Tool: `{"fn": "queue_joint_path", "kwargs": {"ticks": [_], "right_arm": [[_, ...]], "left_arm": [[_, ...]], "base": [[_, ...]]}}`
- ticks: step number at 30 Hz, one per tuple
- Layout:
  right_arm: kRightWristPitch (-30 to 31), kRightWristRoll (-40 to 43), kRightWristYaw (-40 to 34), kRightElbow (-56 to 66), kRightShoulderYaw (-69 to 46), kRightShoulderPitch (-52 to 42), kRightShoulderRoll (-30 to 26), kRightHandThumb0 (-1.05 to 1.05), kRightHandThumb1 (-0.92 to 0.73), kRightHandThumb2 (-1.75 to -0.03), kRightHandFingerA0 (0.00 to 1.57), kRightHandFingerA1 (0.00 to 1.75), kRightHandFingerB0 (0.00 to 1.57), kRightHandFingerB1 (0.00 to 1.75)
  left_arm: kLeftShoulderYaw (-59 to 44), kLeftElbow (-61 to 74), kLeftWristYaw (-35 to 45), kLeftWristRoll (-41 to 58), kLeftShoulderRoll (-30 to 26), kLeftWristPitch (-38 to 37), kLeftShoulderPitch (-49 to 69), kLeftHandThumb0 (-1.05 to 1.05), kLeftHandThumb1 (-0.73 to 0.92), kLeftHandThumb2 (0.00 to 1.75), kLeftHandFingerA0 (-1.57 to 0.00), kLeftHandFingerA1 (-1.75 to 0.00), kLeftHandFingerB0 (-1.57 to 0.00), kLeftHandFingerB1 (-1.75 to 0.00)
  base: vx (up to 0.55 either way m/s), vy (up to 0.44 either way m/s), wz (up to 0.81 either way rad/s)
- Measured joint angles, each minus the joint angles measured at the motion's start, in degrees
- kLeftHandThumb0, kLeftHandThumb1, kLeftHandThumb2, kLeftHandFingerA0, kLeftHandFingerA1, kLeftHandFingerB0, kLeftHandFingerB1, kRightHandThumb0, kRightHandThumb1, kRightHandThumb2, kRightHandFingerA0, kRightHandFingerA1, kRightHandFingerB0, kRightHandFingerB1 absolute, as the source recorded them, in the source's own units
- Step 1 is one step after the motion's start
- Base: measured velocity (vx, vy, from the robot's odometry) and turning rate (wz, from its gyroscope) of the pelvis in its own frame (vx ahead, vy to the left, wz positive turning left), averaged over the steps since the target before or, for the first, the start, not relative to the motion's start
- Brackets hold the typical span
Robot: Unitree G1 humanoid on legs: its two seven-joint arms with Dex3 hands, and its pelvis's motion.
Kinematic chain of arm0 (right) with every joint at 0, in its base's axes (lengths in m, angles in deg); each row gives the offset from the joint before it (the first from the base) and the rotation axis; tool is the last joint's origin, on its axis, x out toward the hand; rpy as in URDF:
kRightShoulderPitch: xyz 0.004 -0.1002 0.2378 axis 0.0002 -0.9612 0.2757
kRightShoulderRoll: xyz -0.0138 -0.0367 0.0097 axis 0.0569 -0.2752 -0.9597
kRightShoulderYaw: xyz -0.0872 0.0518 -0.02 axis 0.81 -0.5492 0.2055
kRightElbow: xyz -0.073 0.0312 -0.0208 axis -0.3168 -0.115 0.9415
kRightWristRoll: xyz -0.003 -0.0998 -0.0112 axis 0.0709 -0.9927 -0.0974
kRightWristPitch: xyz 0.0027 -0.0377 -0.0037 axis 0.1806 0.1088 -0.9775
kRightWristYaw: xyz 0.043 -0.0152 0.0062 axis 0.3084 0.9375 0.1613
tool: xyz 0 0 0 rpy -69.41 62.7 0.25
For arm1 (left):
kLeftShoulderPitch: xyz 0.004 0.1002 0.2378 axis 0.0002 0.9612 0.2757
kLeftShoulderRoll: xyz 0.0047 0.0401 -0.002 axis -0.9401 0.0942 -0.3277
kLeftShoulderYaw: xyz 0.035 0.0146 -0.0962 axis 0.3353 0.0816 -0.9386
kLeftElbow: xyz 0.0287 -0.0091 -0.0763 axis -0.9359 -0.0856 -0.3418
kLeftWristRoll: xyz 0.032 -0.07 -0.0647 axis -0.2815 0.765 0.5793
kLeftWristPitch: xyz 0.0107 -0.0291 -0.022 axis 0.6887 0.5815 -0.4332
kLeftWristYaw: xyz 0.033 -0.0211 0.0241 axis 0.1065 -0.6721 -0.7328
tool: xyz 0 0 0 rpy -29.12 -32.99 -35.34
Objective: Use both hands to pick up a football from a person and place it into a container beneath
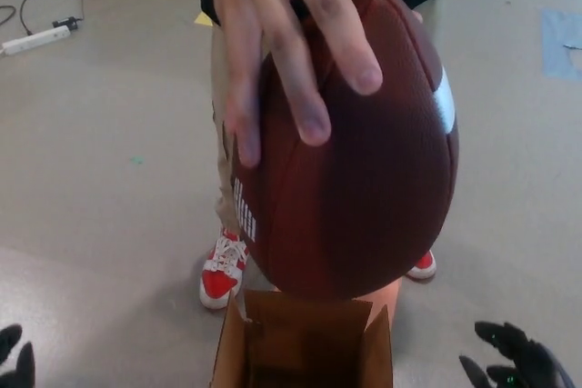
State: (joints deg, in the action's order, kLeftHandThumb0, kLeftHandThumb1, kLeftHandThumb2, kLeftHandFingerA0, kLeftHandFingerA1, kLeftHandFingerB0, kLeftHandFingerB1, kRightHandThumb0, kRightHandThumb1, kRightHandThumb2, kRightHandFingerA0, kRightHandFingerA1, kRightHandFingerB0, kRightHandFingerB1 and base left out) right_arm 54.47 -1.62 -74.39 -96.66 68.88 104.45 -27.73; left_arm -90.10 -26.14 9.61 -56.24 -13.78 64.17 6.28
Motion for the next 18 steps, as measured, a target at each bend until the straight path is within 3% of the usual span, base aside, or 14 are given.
{"fn": "queue_joint_path", "kwargs": {"ticks": [1,2,3,6,7,8,9,10,11,12,13,17,18], "right_arm": [[-0.92,0.02,-0.13,-0.43,-0.12,0.39,-0.14,-0.36,-0.53,-1.09,0.0,0.46,0.0,0.48],[-1.7,0.04,-0.24,-0.78,-0.27,0.58,-0.28,-0.36,-0.53,-1.09,0.0,0.46,0.0,0.48],[-2.68,0.1,-0.32,-1.15,-0.61,0.69,-0.34,-0.71,-0.87,-0.68,0.29,0.35,0.06,0.2],[-4.99,0.45,-0.43,-1.6,-1.96,0.67,-0.31,-0.74,-0.92,-0.69,0.24,0.35,0.0,0.09],[-5.71,0.75,-0.43,-1.44,-2.64,0.61,-0.28,-0.77,-0.78,-0.94,0.13,0.36,0.0,0.0],[-6.38,1.03,-0.43,-1.22,-3.28,0.55,-0.23,-0.74,-0.8,-0.97,0.12,0.35,0.0,0.0],[-7.24,1.43,-0.39,-0.61,-4.28,0.36,-0.15,-0.74,-0.8,-0.97,0.12,0.35,0.0,0.0],[-8.19,2.05,-0.26,0.86,-5.52,-0.07,-0.06,-0.8,-0.87,-1.07,0.12,0.34,0.0,0.0],[-8.66,2.38,-0.2,1.61,-6.13,-0.22,0.0,-0.8,-0.87,-1.07,0.12,0.34,0.0,0.0],[-9.34,2.89,-0.09,3.22,-6.96,-0.64,0.09,-0.83,-0.84,-1.06,0.16,0.35,0.0,0.0],[-9.91,3.28,0.01,4.83,-7.53,-1.08,0.12,-0.88,-0.85,-1.09,0.12,0.34,0.0,0.01],[-11.15,4.02,0.4,12.06,-8.91,-3.22,0.23,-0.88,-0.83,-1.06,0.14,0.34,0.0,0.0],[-11.24,4.18,0.49,14.05,-9.09,-3.89,0.28,-0.89,-0.81,-1.05,0.15,0.34,0.0,0.0]], "left_arm": [[-0.32,-0.53,0.49,0.24,-0.23,-0.5,-0.57,-0.8,0.8,1.09,-0.01,-0.19,-0.02,-0.19],[-0.54,-0.9,0.86,0.4,-0.37,-0.88,-1.02,-0.8,0.8,1.09,-0.01,-0.19,-0.02,-0.19],[-0.8,-1.23,1.25,0.55,-0.49,-1.42,-1.42,-0.84,0.8,1.09,-0.04,-0.23,-0.04,-0.16],[-1.54,-1.8,2.07,0.89,-0.63,-2.48,-1.64,-0.83,0.79,1.12,0.0,-0.25,0.0,-0.14],[-1.84,-1.72,2.36,1.07,-0.63,-2.74,-1.6,-0.79,0.75,1.1,0.0,-0.26,0.0,-0.17],[-2.11,-1.55,2.59,1.3,-0.62,-2.99,-1.54,-0.76,0.91,0.69,0.0,-0.2,0.0,-0.14],[-2.54,-1.06,2.96,1.67,-0.58,-3.34,-1.4,-0.76,0.91,0.69,0.0,-0.2,0.0,-0.14],[-3.16,0.25,3.5,2.16,-0.44,-3.75,-1.07,-0.82,0.71,1.11,0.0,-0.22,0.0,-0.16],[-3.44,0.94,3.75,2.45,-0.38,-4.05,-0.93,-0.82,0.71,1.11,0.0,-0.22,0.0,-0.16],[-3.81,2.63,4.14,2.87,-0.27,-4.38,-0.43,-0.82,0.87,0.68,0.0,-0.14,0.0,-0.11],[-4.01,4.37,4.44,3.15,-0.18,-4.63,0.17,-0.91,0.77,1.12,0.0,-0.11,0.0,-0.09],[-4.47,12.9,5.21,4.36,0.55,-4.79,3.22,-0.9,0.81,1.14,-0.01,-0.19,0.0,-0.11],[-4.52,15.26,5.33,4.6,0.88,-4.78,4.11,-0.88,0.77,1.1,-0.06,-0.23,-0.06,-0.17]], "base": [[0.0,0.0,0.0],[0.0,0.0,0.0],[0.0,0.0,0.0],[0.0,0.0,0.0],[0.0,0.0,0.0],[0.0,0.0,0.0],[0.0,0.0,0.0],[0.0,0.0,0.0],[0.0,0.0,0.0],[0.0,0.0,0.0],[0.0,0.0,0.0],[0.0,0.0,0.0],[0.0,0.0,0.0]]}}
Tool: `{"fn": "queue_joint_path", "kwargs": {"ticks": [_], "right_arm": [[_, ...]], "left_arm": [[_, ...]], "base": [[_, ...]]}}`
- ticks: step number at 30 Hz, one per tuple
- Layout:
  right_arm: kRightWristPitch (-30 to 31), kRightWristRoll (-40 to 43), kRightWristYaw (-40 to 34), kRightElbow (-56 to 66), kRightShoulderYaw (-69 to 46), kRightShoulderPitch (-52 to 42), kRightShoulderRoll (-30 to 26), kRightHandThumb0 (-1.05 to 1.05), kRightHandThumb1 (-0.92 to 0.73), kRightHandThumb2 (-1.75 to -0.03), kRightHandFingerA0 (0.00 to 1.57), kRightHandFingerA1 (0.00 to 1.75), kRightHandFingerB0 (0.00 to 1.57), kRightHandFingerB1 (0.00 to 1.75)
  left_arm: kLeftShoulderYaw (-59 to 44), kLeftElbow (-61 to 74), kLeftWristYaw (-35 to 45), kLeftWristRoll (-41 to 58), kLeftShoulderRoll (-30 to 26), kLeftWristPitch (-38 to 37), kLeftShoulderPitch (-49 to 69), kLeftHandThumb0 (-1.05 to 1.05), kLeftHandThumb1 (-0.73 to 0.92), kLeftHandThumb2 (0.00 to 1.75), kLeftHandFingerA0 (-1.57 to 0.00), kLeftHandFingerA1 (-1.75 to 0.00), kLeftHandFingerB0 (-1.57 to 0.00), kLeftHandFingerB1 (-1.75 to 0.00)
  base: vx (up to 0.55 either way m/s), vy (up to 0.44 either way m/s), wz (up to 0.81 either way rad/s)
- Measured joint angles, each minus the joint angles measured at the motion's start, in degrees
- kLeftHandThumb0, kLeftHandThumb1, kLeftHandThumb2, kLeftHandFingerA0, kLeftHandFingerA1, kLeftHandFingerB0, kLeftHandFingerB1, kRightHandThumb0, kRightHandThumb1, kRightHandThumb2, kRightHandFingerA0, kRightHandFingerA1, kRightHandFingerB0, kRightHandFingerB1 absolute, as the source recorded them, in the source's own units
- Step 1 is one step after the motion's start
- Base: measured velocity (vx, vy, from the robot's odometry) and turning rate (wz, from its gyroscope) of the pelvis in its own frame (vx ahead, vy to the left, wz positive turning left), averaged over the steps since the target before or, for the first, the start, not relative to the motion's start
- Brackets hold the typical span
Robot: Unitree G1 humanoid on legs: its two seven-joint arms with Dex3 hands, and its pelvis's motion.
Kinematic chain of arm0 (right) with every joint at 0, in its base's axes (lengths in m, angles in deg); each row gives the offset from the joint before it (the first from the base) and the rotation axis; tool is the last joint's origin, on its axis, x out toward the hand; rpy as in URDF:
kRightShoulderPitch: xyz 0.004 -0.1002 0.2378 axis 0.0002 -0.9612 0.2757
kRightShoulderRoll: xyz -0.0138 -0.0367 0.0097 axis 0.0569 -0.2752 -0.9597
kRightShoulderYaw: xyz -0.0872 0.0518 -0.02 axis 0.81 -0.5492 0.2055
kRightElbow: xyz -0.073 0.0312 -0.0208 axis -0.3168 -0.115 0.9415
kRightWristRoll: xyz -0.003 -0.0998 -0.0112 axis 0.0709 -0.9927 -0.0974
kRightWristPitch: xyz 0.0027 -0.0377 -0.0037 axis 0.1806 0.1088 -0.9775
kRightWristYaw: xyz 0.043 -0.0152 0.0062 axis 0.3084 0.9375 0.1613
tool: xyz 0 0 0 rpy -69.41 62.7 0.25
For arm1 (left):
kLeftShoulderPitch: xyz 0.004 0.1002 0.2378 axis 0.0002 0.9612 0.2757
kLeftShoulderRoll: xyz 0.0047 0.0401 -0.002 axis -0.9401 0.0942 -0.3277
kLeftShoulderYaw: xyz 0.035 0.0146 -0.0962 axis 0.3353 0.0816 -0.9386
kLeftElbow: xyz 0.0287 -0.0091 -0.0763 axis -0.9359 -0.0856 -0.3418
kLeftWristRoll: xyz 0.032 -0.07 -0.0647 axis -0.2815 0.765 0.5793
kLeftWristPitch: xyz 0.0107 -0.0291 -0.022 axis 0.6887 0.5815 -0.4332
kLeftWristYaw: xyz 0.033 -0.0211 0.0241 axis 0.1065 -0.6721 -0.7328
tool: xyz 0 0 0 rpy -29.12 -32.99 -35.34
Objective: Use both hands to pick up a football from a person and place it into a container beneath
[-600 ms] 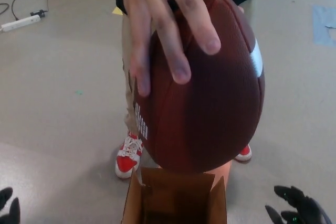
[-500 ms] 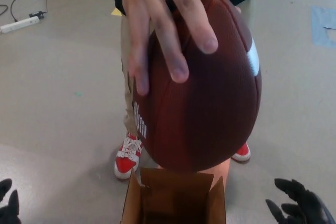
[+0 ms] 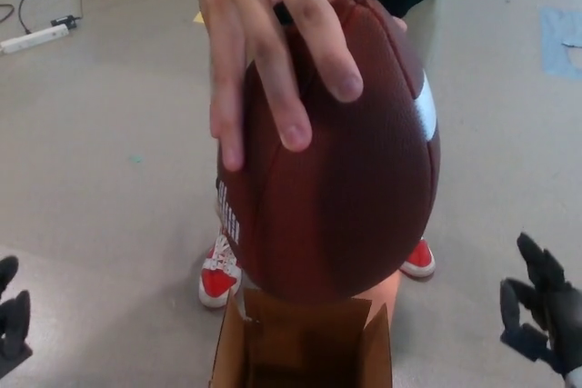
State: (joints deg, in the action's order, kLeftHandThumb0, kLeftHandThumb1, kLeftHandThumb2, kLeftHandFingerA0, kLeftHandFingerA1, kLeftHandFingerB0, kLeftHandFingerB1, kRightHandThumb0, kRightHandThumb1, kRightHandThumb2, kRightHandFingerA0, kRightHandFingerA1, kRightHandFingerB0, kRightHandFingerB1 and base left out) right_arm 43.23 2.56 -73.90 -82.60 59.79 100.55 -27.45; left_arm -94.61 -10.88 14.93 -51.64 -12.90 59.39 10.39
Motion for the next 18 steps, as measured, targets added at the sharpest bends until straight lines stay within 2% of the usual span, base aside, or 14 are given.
{"fn": "queue_joint_path", "kwargs": {"ticks": [2,3,4,5,7,8,10,12,13,14,15,16,17,18], "right_arm": [[-0.08,0.17,0.09,2.18,-0.09,-0.67,0.12,-0.88,-0.82,-1.05,0.16,0.34,0.0,0.0],[-0.14,0.38,0.17,4.93,-0.17,-1.43,0.26,-0.81,-0.92,-0.84,0.14,0.29,0.0,0.0],[-0.22,0.52,0.25,7.37,-0.2,-2.17,0.38,-0.87,-0.8,-1.02,0.11,0.3,0.0,0.0],[-0.24,0.61,0.3,9.2,-0.22,-2.71,0.46,-0.87,-0.8,-1.02,0.11,0.3,0.0,0.0],[-0.25,0.75,0.38,12.0,-0.21,-3.55,0.57,-0.85,-0.8,-1.01,0.12,0.3,0.0,0.01],[-0.24,0.91,0.43,14.63,-0.21,-4.41,0.63,-0.8,-0.92,-0.83,0.11,0.28,0.0,0.0],[-0.23,1.14,0.48,18.73,-0.19,-5.68,0.71,-0.81,-0.92,-0.84,0.11,0.28,0.0,0.0],[-0.22,1.24,0.5,21.82,-0.12,-6.72,0.8,-0.81,-0.92,-0.82,0.11,0.29,0.0,0.0],[-0.23,1.28,0.51,23.07,-0.09,-7.14,0.84,-0.81,-0.92,-0.82,0.11,0.29,0.0,0.0],[-0.21,1.35,0.53,25.61,-0.02,-7.96,0.97,-0.87,-0.83,-1.15,0.1,0.34,0.0,0.12],[-0.2,1.39,0.54,26.89,0.02,-8.39,1.04,-0.87,-0.83,-1.15,0.1,0.34,0.0,0.12],[-0.19,1.45,0.57,29.54,0.19,-9.23,1.21,-0.81,-0.92,-0.81,0.11,0.3,0.0,0.0],[-0.18,1.48,0.59,31.21,0.35,-9.68,1.31,-0.81,-0.92,-0.81,0.11,0.3,0.0,0.0],[-0.16,1.49,0.62,32.19,0.46,-9.93,1.39,-0.9,-0.82,-1.14,0.09,0.33,0.0,0.08]], "left_arm": [[-0.03,2.5,0.08,0.28,0.31,0.0,0.97,-0.88,0.77,1.1,-0.07,-0.26,-0.07,-0.17],[-0.04,5.46,0.15,0.58,0.6,0.01,1.99,-0.89,0.78,1.11,-0.08,-0.25,-0.07,-0.2],[-0.06,8.13,0.17,0.73,0.85,0.02,2.86,-0.95,0.82,1.13,-0.06,-0.15,-0.06,-0.14],[-0.06,10.04,0.17,0.81,1.02,0.03,3.48,-0.95,0.82,1.13,-0.06,-0.15,-0.06,-0.14],[-0.06,12.84,0.18,1.0,1.22,0.03,4.28,-0.94,0.82,1.14,-0.04,-0.14,-0.04,-0.15],[-0.06,15.46,0.19,1.19,1.35,0.06,5.04,-0.9,0.8,1.14,-0.06,-0.2,-0.06,-0.17],[-0.06,19.44,0.19,1.54,1.49,0.1,6.23,-0.9,0.79,1.13,-0.07,-0.2,-0.07,-0.16],[-0.05,22.5,0.19,1.8,1.68,0.13,7.1,-0.84,0.71,1.08,-0.07,-0.33,-0.06,-0.28],[-0.04,23.75,0.19,1.87,1.8,0.14,7.43,-0.84,0.71,1.08,-0.07,-0.33,-0.06,-0.28],[-0.02,26.34,0.17,2.0,2.13,0.18,8.12,-0.9,0.75,1.1,-0.09,-0.31,-0.08,-0.23],[0.01,27.65,0.17,2.06,2.36,0.2,8.44,-0.9,0.75,1.1,-0.09,-0.31,-0.08,-0.23],[0.11,30.4,0.16,2.22,2.76,0.24,9.14,-0.8,0.68,1.09,-0.03,-0.35,-0.01,-0.29],[0.2,32.16,0.16,2.32,2.97,0.29,9.56,-0.8,0.68,1.09,-0.03,-0.35,-0.01,-0.29],[0.27,33.24,0.15,2.37,3.11,0.33,9.8,-0.91,0.76,1.11,-0.12,-0.32,0.0,-0.24]], "base": [[0.0,0.0,0.0],[0.0,0.0,0.0],[0.0,0.0,0.0],[0.0,0.0,0.0],[0.0,0.0,0.0],[0.0,0.0,0.0],[0.0,0.0,0.0],[0.0,0.0,0.0],[0.0,0.0,0.0],[0.0,0.0,0.0],[0.0,0.0,0.0],[0.0,0.0,0.0],[0.0,0.0,0.0],[0.0,0.0,0.0]]}}
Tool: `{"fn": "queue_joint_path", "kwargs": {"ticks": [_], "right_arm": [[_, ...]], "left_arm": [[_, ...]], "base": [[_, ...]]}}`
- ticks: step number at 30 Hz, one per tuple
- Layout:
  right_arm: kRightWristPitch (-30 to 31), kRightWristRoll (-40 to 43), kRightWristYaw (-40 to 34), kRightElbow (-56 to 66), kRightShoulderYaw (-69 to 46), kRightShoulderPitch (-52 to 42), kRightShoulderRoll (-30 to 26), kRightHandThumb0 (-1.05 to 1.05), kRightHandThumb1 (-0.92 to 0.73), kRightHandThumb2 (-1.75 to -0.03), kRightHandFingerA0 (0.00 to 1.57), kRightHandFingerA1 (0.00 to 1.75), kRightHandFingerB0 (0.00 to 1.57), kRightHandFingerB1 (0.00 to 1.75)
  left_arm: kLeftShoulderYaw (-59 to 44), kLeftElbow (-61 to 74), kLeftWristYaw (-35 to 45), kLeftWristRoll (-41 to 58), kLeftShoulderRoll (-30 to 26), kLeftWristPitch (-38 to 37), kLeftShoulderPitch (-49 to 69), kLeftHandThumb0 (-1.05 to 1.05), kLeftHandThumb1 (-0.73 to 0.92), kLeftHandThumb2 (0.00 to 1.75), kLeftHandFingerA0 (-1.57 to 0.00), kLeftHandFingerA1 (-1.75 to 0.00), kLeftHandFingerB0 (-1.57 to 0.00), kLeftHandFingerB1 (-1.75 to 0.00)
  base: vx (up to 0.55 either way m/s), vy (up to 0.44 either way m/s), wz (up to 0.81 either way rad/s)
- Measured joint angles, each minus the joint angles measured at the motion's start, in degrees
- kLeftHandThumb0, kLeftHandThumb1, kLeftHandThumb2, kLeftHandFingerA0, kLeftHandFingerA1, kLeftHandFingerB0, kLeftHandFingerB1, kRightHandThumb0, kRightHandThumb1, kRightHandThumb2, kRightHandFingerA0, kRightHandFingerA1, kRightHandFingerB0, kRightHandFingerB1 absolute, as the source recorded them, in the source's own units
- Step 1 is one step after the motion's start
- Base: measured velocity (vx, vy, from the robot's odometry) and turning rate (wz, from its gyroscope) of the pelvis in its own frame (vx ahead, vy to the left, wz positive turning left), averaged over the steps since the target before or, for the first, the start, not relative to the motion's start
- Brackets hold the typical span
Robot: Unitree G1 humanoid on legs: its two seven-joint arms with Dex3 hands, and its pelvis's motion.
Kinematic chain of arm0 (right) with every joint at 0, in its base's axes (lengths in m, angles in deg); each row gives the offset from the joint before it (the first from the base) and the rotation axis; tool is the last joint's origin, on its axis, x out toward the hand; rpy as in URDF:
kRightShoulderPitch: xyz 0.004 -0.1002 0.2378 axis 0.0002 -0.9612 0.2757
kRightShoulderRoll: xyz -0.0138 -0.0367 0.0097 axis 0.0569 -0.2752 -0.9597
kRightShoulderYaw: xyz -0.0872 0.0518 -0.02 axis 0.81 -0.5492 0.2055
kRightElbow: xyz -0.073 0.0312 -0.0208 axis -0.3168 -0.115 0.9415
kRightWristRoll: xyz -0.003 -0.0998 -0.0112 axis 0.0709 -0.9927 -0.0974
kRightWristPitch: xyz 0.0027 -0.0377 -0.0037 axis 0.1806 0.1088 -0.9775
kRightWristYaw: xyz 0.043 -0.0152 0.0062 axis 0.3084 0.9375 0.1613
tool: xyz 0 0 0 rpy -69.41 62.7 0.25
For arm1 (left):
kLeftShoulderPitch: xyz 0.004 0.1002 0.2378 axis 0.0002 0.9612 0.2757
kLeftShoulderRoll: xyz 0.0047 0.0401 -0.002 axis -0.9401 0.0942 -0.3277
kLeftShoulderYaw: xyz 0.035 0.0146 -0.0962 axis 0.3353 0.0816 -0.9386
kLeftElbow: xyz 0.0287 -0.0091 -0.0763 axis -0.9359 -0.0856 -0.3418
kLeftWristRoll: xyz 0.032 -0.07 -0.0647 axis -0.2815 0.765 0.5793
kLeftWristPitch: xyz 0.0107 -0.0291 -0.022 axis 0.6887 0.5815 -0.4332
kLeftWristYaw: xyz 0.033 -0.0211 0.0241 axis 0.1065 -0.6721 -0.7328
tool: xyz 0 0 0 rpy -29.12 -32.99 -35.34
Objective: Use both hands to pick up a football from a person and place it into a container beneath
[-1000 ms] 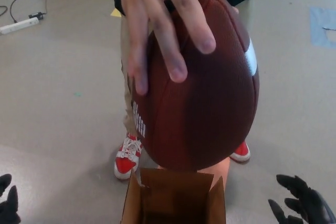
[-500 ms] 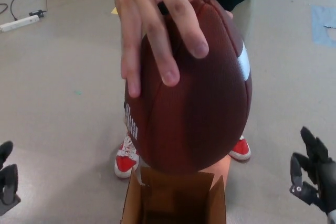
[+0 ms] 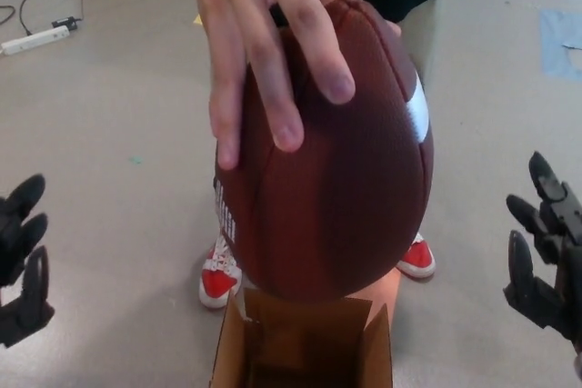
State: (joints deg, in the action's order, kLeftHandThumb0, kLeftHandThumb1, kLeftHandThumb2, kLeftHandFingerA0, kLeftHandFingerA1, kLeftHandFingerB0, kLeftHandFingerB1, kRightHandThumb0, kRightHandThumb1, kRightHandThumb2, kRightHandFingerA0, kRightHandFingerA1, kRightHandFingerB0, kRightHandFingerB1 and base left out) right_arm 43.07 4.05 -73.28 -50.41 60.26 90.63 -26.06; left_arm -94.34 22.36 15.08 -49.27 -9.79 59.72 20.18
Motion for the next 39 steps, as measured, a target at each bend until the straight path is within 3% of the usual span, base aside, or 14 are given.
{"fn": "queue_joint_path", "kwargs": {"ticks": [1,8,10,11,12,14,16,17,20,21,29,30,38,39], "right_arm": [[0.03,0.03,0.07,2.32,0.24,-0.55,0.2,-0.85,-0.92,-0.78,0.11,0.3,0.0,0.0],[0.77,0.05,0.48,14.64,2.85,-2.46,1.94,-0.83,-0.92,-0.79,0.13,0.28,0.0,0.0],[1.11,0.05,0.61,17.89,3.87,-2.75,2.37,-0.87,-0.78,-1.13,0.09,0.32,0.0,0.16],[1.41,0.05,0.69,19.66,4.49,-2.9,2.61,-0.85,-0.92,-0.72,0.15,0.27,0.0,0.02],[1.71,0.07,0.78,21.34,5.14,-2.96,2.9,-0.9,-0.79,-1.12,0.14,0.34,0.0,0.18],[2.29,0.09,0.92,24.37,6.41,-2.99,3.57,-0.89,-0.78,-1.12,0.13,0.33,0.0,0.21],[3.1,0.09,1.09,27.45,8.15,-2.98,4.4,-0.84,-0.92,-0.73,0.15,0.26,0.0,0.1],[3.59,0.09,1.24,29.0,9.08,-2.97,4.81,-0.9,-0.8,-1.14,0.17,0.32,0.0,0.19],[4.95,-0.04,1.54,32.33,11.61,-2.72,6.06,-0.91,-0.8,-1.14,0.16,0.32,0.0,0.17],[5.53,-0.18,1.59,32.93,12.6,-2.56,6.54,-0.82,-0.92,-0.74,0.1,0.28,0.0,0.08],[9.08,-1.61,0.8,33.77,16.28,-1.25,9.9,-0.85,-0.92,-0.7,0.11,0.28,0.0,0.12],[9.56,-1.7,0.55,33.79,16.47,-1.13,10.47,-0.95,-0.79,-1.12,0.11,0.23,0.0,0.14],[13.89,-2.76,-3.0,33.63,18.17,-0.8,13.45,-0.91,-0.85,-1.17,0.0,0.1,0.0,0.1],[14.1,-3.0,-3.41,33.48,18.23,-0.8,13.45,-0.79,-0.92,-0.75,0.0,0.21,0.0,0.1]], "left_arm": [[0.2,2.56,-0.01,0.09,0.32,0.07,0.45,-0.91,0.75,1.11,-0.11,-0.32,-0.01,-0.24],[2.12,15.99,-0.09,0.54,2.24,1.25,2.16,-0.91,0.74,1.09,-0.09,-0.29,-0.08,-0.21],[2.92,19.57,-0.12,0.63,2.68,1.84,2.39,-0.82,0.68,1.07,-0.03,-0.37,0.0,-0.28],[3.4,21.59,-0.16,0.66,2.95,2.26,2.43,-0.83,0.68,1.07,-0.04,-0.38,0.0,-0.29],[3.99,23.55,-0.2,0.68,3.23,2.66,2.43,-0.82,0.68,1.06,-0.04,-0.36,0.0,-0.29],[5.16,27.03,-0.3,0.76,3.97,3.5,2.4,-0.8,0.66,1.05,-0.04,-0.38,-0.03,-0.29],[6.86,30.74,-0.51,0.82,4.78,4.62,2.25,-0.8,0.66,1.05,-0.04,-0.37,-0.04,-0.29],[7.81,32.57,-0.64,0.84,5.27,5.25,2.11,-0.79,0.66,1.05,-0.04,-0.39,-0.03,-0.29],[10.57,36.96,-1.12,0.8,6.78,7.2,1.51,-0.89,0.73,1.07,-0.11,-0.35,-0.01,-0.25],[11.77,38.19,-1.36,0.68,7.35,7.99,1.06,-0.89,0.73,1.07,-0.12,-0.36,0.0,-0.24],[17.18,42.41,-3.95,-0.13,10.72,13.89,-1.85,-0.83,0.7,1.04,-0.07,-0.38,-0.06,-0.28],[17.71,42.42,-4.38,-0.28,11.05,14.61,-2.2,-0.89,0.75,1.06,-0.1,-0.22,-0.1,-0.22],[22.55,40.37,-9.29,-2.83,13.61,18.85,-5.66,-0.75,0.68,1.07,0.0,-0.22,-0.05,-0.26],[23.07,39.98,-9.87,-3.35,13.73,18.87,-5.83,-0.79,0.89,0.67,-0.02,-0.22,-0.08,-0.24]], "base": [[0.0,0.0,0.0],[0.0,0.0,0.0],[0.0,0.0,0.0],[0.0,0.0,0.0],[0.0,0.0,0.0],[0.0,0.0,0.0],[0.0,0.0,0.0],[0.0,0.0,0.0],[0.0,0.0,0.0],[0.0,0.0,0.0],[0.0,0.0,0.0],[0.0,0.0,0.0],[0.0,0.0,0.0],[0.0,0.0,0.0]]}}
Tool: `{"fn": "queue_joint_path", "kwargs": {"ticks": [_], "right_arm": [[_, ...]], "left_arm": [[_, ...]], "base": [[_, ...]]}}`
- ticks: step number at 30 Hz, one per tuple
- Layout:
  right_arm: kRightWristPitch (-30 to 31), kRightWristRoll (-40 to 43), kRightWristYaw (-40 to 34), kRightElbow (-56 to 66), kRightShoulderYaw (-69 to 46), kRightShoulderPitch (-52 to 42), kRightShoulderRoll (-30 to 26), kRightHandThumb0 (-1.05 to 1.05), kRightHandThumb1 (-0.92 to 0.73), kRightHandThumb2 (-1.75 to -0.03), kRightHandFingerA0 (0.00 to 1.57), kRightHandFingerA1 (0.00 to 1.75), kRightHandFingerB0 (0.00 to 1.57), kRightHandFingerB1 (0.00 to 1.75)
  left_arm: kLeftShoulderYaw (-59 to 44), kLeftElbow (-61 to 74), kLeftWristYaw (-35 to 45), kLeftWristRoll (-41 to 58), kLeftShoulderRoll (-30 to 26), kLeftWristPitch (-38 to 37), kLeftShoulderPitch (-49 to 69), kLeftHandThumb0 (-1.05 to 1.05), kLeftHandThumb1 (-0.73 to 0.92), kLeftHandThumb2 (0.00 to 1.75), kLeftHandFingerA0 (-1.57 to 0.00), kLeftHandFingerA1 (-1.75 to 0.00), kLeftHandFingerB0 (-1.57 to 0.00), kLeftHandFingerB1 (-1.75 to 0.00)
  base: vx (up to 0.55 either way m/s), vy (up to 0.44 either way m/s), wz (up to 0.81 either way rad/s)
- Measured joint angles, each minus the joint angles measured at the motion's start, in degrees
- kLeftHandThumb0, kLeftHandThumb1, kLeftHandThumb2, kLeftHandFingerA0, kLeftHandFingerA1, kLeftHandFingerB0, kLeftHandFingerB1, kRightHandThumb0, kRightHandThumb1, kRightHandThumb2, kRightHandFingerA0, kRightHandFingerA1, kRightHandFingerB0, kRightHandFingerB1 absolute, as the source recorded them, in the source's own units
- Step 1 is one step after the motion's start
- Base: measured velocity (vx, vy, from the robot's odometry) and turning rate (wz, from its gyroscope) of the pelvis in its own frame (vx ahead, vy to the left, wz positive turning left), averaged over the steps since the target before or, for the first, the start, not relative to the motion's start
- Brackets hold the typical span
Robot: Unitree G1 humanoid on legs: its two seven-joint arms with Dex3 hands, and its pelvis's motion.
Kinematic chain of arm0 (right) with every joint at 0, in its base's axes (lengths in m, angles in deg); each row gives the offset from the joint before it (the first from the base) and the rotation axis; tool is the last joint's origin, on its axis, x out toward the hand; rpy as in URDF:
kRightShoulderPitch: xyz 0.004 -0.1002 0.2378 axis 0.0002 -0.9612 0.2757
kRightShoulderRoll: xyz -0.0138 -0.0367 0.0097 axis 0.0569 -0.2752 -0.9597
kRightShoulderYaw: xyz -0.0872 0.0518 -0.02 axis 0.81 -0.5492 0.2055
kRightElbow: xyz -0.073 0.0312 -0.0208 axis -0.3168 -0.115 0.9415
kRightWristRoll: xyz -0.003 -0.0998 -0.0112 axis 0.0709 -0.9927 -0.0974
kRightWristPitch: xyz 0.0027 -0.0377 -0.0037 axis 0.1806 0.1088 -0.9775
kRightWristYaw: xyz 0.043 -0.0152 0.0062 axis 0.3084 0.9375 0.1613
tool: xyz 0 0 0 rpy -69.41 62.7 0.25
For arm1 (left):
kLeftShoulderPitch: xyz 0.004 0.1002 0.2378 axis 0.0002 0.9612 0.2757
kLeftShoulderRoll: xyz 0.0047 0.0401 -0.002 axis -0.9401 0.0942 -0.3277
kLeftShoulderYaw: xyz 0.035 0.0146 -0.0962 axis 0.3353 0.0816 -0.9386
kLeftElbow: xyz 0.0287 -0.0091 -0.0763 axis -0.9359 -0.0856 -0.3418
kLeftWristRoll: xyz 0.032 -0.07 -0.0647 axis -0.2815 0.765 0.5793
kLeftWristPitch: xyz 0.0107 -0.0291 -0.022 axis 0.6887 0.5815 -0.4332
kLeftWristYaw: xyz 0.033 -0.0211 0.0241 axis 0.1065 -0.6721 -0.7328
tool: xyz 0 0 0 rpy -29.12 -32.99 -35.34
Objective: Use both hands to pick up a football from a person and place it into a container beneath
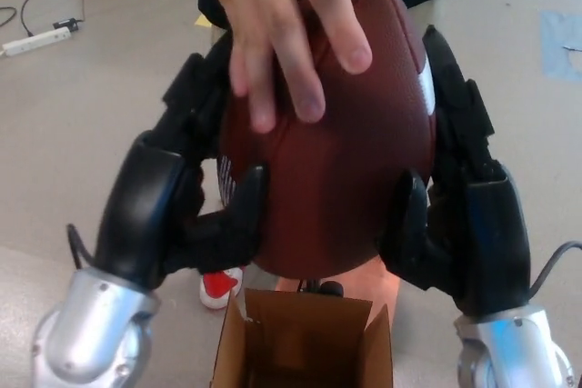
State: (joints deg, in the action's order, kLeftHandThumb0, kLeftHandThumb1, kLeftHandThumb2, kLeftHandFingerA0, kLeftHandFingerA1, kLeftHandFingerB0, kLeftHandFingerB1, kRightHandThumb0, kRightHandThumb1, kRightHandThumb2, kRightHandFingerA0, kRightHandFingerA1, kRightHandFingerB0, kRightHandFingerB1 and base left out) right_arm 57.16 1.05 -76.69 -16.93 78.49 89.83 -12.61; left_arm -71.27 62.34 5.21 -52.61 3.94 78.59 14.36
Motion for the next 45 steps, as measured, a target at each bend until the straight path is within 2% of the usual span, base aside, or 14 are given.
{"fn": "queue_joint_path", "kwargs": {"ticks": [4,5,6,9,14,16,17,18,21,31,42,43,44,45], "right_arm": [[0.59,-1.24,-1.85,-0.82,0.1,0.01,-0.01,-0.8,-0.92,-0.75,0.0,0.25,0.0,0.11],[0.68,-1.57,-2.39,-1.06,0.17,0.03,0.0,-0.91,-0.88,-1.19,0.0,0.15,0.0,0.08],[0.78,-1.74,-2.9,-1.34,0.24,0.05,0.01,-0.92,-0.87,-1.19,0.0,0.14,0.0,0.08],[1.24,-1.81,-3.76,-2.24,0.35,0.05,0.03,-0.91,-0.87,-1.18,0.0,0.16,0.0,0.08],[1.66,-1.76,-4.78,-4.97,0.45,0.57,0.03,-0.9,-0.87,-1.17,0.01,0.17,0.0,0.07],[1.64,-1.66,-4.96,-6.53,0.45,0.91,0.03,-0.89,-0.87,-1.17,0.0,0.15,0.0,0.07],[1.62,-1.6,-5.04,-7.6,0.43,1.21,0.02,-0.89,-0.87,-1.17,0.0,0.13,0.0,0.07],[1.54,-1.53,-5.1,-8.61,0.39,1.49,0.02,-0.89,-0.87,-1.17,0.0,0.11,0.0,0.07],[1.36,-1.39,-5.16,-12.31,0.1,2.54,-0.05,-0.79,-0.81,-1.17,0.0,0.19,0.0,0.16],[-0.76,-0.64,-4.99,-22.02,-1.53,8.7,-0.64,-0.88,-0.88,-1.17,0.0,0.09,0.0,0.08],[-2.4,0.33,-3.95,-31.35,-3.4,15.83,-0.87,-0.84,-0.88,-1.18,0.0,0.11,0.0,0.1],[-2.41,0.38,-3.86,-31.95,-3.61,16.43,-0.91,-0.82,-0.87,-1.18,0.0,0.13,0.0,0.12],[-2.41,0.42,-3.79,-32.44,-3.8,17.01,-0.95,-0.82,-0.87,-1.18,0.0,0.13,0.0,0.12],[-2.4,0.43,-3.77,-32.72,-3.91,17.35,-0.99,-0.79,-0.86,-1.18,0.0,0.15,0.0,0.14]], "left_arm": [[2.1,-1.53,-2.51,-2.21,1.0,0.0,-0.26,-0.79,0.9,0.67,-0.01,-0.22,-0.07,-0.23],[2.63,-1.93,-3.27,-2.86,1.4,-0.04,-0.27,-0.73,0.69,1.07,0.0,-0.23,-0.05,-0.27],[3.11,-2.39,-4.01,-3.41,1.82,-0.1,-0.26,-0.79,0.72,1.08,0.0,-0.17,-0.14,-0.24],[4.0,-3.78,-5.61,-4.27,2.97,-0.17,-0.21,-0.81,0.73,1.09,0.0,-0.16,-0.11,-0.22],[4.65,-6.66,-7.64,-5.48,4.11,-0.27,-0.21,-0.77,0.71,1.07,0.0,-0.21,-0.08,-0.26],[4.65,-8.21,-7.9,-5.55,4.21,-0.55,-0.21,-0.82,0.74,1.08,0.0,-0.15,-0.14,-0.23],[4.63,-9.24,-8.05,-5.56,4.24,-0.88,-0.22,-0.82,0.75,1.08,0.0,-0.16,-0.05,-0.2],[4.59,-10.29,-8.17,-5.51,4.31,-1.18,-0.28,-0.85,0.77,1.07,-0.03,-0.13,-0.06,-0.17],[4.29,-14.17,-8.3,-5.22,4.62,-2.05,-0.7,-0.83,0.77,1.07,-0.02,-0.14,-0.05,-0.18],[2.1,-24.39,-7.46,-2.69,5.25,-4.92,-5.58,-0.78,0.72,1.06,0.0,-0.18,-0.09,-0.23],[-0.67,-33.42,-5.91,-0.61,5.67,-6.42,-11.7,-0.77,0.73,1.08,0.0,-0.18,-0.04,-0.21],[-0.88,-34.26,-5.74,-0.51,5.68,-6.6,-12.38,-0.81,0.73,0.96,0.0,-0.12,-0.03,-0.18],[-1.04,-34.97,-5.6,-0.43,5.69,-6.7,-12.97,-0.81,0.73,0.96,0.0,-0.12,-0.03,-0.18],[-1.12,-35.33,-5.51,-0.38,5.7,-6.75,-13.29,-0.75,0.91,0.68,0.0,-0.12,0.0,-0.21]], "base": [[0.0,0.0,0.0],[0.0,0.0,0.0],[0.0,0.0,0.0],[0.0,0.0,0.0],[0.0,0.0,0.0],[0.0,0.0,0.0],[0.0,0.0,0.0],[0.0,0.0,0.0],[0.0,0.0,0.0],[0.0,0.0,0.0],[0.0,0.0,0.0],[0.0,0.0,0.0],[0.0,0.0,0.0],[0.0,0.0,0.0]]}}
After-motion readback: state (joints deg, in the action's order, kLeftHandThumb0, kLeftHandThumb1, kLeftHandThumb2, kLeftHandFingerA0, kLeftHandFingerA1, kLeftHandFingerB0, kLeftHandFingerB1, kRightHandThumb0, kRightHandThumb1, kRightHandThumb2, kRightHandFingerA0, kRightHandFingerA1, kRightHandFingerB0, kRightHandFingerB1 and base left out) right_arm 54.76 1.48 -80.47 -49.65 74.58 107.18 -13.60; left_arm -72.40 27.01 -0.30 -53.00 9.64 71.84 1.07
